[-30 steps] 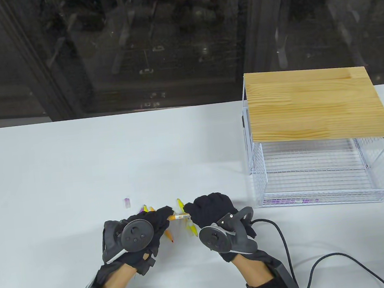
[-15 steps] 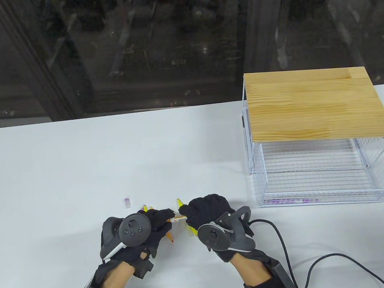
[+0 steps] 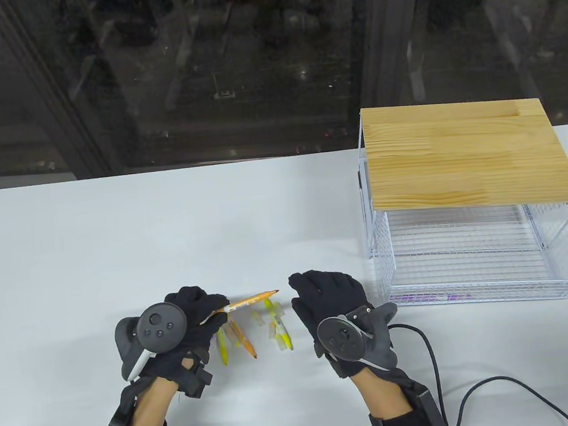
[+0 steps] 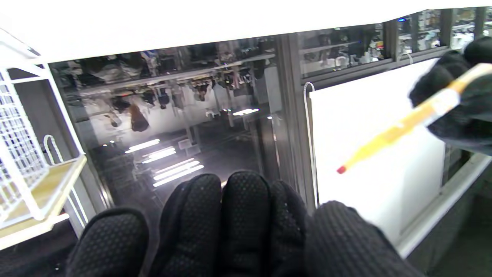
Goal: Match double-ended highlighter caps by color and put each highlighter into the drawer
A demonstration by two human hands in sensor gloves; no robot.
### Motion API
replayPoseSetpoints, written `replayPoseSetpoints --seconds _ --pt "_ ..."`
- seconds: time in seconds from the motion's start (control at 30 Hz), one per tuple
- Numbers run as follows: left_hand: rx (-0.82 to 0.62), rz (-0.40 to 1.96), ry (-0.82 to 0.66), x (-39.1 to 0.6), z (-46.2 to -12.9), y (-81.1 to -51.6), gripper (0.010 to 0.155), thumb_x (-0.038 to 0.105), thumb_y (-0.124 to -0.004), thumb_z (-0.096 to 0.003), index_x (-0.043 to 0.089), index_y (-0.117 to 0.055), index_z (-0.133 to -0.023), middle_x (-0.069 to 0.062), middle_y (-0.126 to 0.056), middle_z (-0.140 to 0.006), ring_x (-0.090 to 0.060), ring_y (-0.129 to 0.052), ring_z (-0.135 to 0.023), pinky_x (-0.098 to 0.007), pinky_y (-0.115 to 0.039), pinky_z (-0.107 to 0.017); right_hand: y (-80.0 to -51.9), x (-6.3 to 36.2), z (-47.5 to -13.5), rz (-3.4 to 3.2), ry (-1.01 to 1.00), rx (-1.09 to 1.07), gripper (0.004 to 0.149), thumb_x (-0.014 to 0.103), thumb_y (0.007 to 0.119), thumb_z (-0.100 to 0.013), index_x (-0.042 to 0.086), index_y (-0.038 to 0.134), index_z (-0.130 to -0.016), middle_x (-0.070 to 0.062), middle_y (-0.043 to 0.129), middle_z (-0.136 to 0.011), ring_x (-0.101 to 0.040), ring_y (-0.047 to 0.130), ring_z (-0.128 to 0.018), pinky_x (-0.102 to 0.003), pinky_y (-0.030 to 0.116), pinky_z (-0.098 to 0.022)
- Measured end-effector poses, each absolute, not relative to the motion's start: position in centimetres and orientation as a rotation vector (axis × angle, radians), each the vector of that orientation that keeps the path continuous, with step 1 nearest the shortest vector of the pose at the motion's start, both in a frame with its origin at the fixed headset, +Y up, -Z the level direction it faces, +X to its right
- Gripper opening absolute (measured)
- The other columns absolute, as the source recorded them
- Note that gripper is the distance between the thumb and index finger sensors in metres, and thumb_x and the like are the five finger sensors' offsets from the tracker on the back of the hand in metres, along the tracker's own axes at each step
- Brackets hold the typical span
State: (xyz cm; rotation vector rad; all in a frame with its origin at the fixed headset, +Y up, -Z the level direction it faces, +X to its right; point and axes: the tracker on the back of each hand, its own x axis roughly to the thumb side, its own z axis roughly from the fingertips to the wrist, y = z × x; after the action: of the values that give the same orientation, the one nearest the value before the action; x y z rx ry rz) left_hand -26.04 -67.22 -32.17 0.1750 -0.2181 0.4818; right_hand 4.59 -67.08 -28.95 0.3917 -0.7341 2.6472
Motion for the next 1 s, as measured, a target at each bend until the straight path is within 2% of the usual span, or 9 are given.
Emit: replayPoseSetpoints --seconds 0.3,0.57,0.73,1.0 --pt "0.074 0.562 -0.063 -30.6 -34.2 -68.6 0.048 0.043 -0.092 -0.0334 0.034 -0.093 -0.080 0.001 -0.093 -0.074 -0.032 -0.092 -0.065 -0.063 -0.076 -0.052 -69.1 5.5 -30.8 2.696 -0.468 0.290 0.048 0.045 0.078 -0.046 0.023 0.088 -0.088 -0.006 0.096 -0.081 -0.033 0.100 -0.064 -0.051 0.083 -0.051" --pt "0.060 0.520 -0.045 -31.1 -34.7 -69.1 0.048 0.043 -0.093 -0.0331 0.034 -0.092 -0.081 0.001 -0.095 -0.074 -0.027 -0.096 -0.053 -0.055 -0.083 -0.044 -70.3 4.4 -31.4 2.764 -0.321 0.293 0.047 0.045 0.078 -0.046 0.021 0.091 -0.084 -0.008 0.098 -0.077 -0.033 0.101 -0.061 -0.050 0.083 -0.049" --pt "0.068 0.523 -0.058 -31.0 -34.6 -69.0 0.048 0.042 -0.093 -0.0332 0.033 -0.092 -0.081 0.000 -0.096 -0.074 -0.025 -0.097 -0.046 -0.050 -0.086 -0.036 -70.2 2.8 -31.6 2.805 -0.262 0.293 0.044 0.045 0.078 -0.046 0.020 0.093 -0.080 -0.009 0.099 -0.071 -0.033 0.098 -0.056 -0.048 0.084 -0.043" --pt "0.063 0.549 -0.061 -31.0 -34.6 -68.9 0.048 0.042 -0.092 -0.0333 0.032 -0.092 -0.081 0.000 -0.096 -0.074 -0.024 -0.097 -0.042 -0.049 -0.087 -0.034 -68.1 0.1 -33.4 2.833 -0.185 0.270 0.045 0.045 0.078 -0.046 0.020 0.093 -0.080 -0.008 0.099 -0.066 -0.033 0.092 -0.053 -0.046 0.080 -0.040"
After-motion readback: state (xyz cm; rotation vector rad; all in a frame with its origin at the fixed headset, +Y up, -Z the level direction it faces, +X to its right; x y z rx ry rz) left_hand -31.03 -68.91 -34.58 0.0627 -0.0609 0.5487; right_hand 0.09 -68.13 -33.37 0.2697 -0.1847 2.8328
